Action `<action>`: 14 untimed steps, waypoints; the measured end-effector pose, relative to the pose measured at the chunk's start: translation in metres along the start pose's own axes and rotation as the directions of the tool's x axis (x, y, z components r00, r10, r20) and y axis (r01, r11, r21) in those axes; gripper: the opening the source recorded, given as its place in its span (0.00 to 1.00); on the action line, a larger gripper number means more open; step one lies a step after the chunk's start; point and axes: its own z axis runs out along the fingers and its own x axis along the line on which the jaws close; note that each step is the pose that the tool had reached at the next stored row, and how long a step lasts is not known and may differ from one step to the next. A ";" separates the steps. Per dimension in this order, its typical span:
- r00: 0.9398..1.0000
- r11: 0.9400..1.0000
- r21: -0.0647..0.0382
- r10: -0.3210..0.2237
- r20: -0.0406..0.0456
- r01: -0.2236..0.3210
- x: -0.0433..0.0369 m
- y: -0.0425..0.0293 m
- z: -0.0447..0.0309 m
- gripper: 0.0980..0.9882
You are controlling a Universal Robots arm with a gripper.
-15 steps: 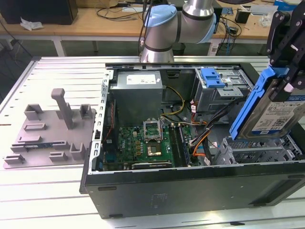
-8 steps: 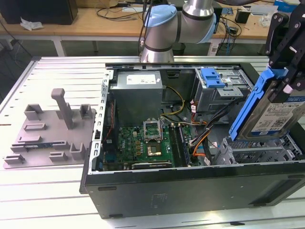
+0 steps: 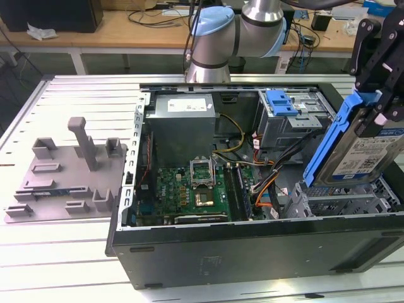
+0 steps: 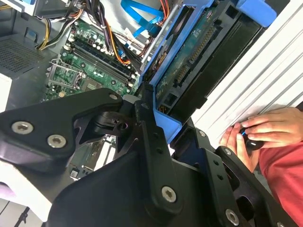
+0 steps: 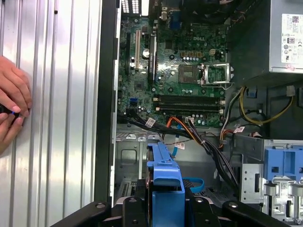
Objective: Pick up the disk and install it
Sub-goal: 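Insert the disk into the insertion slot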
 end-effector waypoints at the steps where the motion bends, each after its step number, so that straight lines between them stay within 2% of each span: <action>1: 1.000 1.000 0.000 0.000 0.000 0.000 0.0001 0.0000 0.0002 0.30; 14: 1.000 1.000 0.000 0.000 0.000 0.000 0.0003 0.0000 0.0031 0.30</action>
